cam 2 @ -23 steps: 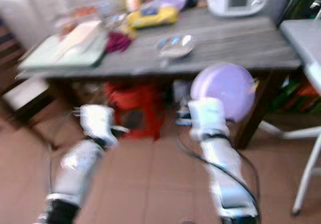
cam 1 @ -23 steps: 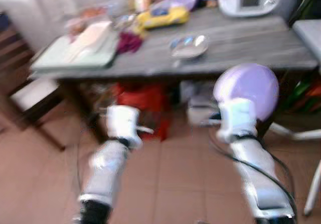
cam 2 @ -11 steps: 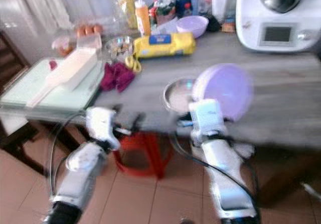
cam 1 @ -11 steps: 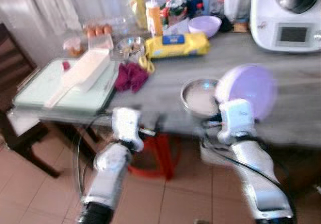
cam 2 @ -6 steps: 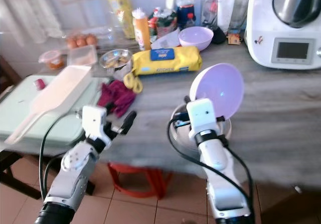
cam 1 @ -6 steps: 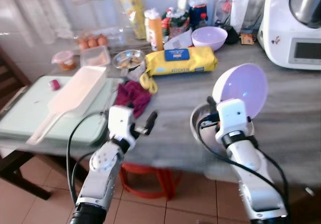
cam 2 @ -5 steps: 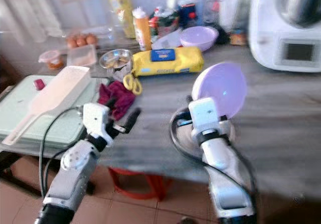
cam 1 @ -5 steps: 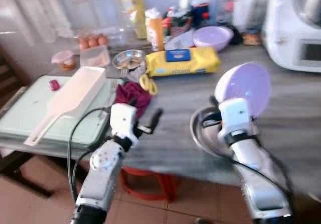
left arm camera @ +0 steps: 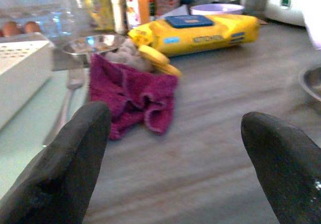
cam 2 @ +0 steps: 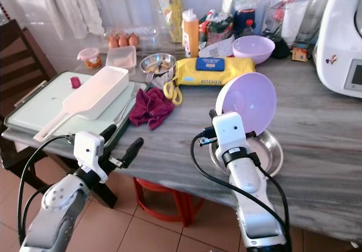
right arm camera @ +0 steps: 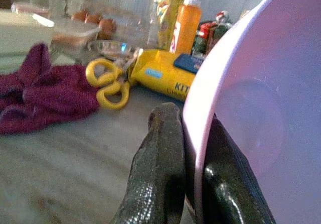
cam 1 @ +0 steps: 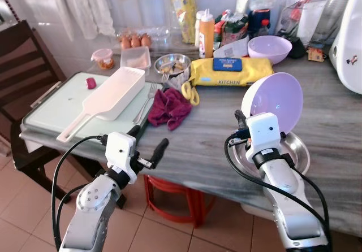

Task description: Setting the table

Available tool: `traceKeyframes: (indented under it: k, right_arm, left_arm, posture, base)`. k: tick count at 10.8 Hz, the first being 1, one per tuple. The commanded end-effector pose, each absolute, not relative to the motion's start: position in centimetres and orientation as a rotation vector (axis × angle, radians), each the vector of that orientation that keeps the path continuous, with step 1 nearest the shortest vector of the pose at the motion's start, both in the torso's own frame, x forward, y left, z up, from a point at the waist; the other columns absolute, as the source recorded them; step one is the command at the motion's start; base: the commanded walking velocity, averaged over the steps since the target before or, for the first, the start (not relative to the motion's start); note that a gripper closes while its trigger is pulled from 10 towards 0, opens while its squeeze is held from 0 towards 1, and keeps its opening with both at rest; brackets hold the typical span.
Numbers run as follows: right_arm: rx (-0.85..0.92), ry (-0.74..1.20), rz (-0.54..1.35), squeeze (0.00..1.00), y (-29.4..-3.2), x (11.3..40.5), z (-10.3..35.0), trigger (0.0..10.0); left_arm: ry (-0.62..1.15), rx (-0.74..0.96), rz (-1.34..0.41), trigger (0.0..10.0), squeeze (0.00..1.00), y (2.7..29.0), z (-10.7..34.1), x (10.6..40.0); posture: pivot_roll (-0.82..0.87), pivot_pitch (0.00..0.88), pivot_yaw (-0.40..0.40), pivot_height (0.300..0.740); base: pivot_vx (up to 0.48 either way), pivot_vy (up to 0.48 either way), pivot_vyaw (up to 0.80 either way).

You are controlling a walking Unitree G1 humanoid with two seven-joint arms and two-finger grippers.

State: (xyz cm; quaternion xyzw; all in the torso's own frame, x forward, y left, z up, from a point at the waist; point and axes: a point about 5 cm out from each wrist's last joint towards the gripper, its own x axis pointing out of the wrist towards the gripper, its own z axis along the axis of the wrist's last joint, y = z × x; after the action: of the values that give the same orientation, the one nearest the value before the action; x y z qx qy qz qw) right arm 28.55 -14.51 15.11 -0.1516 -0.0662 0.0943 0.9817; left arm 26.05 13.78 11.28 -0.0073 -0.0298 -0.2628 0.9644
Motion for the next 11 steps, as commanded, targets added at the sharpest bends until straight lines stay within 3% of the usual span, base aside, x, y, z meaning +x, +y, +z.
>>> traceKeyframes:
  k: [1, 4, 7, 11]
  right_arm:
    - [-0.334, -0.156, 0.227, 0.0, -14.4, 28.7, 15.8, 10.0]
    - [-0.432, -0.131, 0.458, 0.0, -13.5, 29.7, 16.2, 10.0]
    - [-0.466, -0.109, 0.666, 0.0, -11.8, 30.3, 16.6, 10.0]
    - [-0.497, -0.011, 0.822, 0.0, -10.6, 29.5, 15.4, 10.0]
  left_arm:
    - [-0.038, -0.007, -0.572, 10.0, 0.0, 13.8, 11.1, 25.5]
    - [0.0, 0.011, -0.679, 10.0, 0.0, 13.7, 10.7, 24.1]
    - [0.016, -0.005, -0.673, 10.0, 0.0, 13.7, 10.1, 23.7]
    - [0.024, -0.038, -0.69, 10.0, 0.0, 13.4, 9.4, 23.4]
  posture:
    - [-0.09, 0.104, 0.094, 0.74]
    - [-0.1, 0.123, 0.084, 0.74]
    - [-0.09, 0.134, 0.063, 0.74]
    - [-0.08, 0.134, 0.055, 0.74]
  base:
    - [0.0, 0.0, 0.0]
    - [0.0, 0.0, 0.0]
    - [0.0, 0.0, 0.0]
    - [0.0, 0.0, 0.0]
